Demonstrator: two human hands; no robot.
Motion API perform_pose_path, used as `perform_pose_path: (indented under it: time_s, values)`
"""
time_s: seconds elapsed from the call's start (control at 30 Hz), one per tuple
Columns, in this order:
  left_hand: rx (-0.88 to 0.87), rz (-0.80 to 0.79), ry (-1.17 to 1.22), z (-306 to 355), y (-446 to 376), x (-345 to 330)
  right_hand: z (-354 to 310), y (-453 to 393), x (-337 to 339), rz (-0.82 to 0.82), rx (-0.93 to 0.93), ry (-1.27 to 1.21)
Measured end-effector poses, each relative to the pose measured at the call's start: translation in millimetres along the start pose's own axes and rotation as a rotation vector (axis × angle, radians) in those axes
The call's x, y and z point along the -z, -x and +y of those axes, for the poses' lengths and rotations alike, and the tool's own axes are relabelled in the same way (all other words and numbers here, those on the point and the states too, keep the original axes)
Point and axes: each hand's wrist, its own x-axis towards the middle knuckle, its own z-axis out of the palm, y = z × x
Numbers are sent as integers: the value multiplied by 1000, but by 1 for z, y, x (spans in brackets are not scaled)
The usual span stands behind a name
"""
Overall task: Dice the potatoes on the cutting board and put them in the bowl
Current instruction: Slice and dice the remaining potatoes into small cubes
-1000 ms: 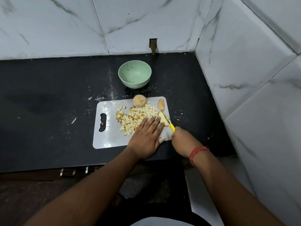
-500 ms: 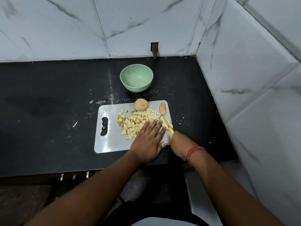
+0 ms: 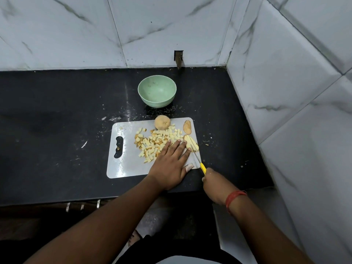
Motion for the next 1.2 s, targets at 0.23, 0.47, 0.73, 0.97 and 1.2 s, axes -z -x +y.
perform_pose_path:
  time_s: [0.23,0.47,0.73,0.97,1.2]
  values:
    - [10,-4,4,0,1,0,-1,11,-3,-22,-226,-180]
    - [15,2,17,0,2,-2,18,15,-14,141,-188,-589]
    - [4,62,40,0,4,-3,13,-7,13,205,-233,-687]
    - [4,63,32,-1,3,-7,6,-26,30,169,-254,-655]
    - [9,70,21,-2,3,-8,5,-32,28,120,-265,-616]
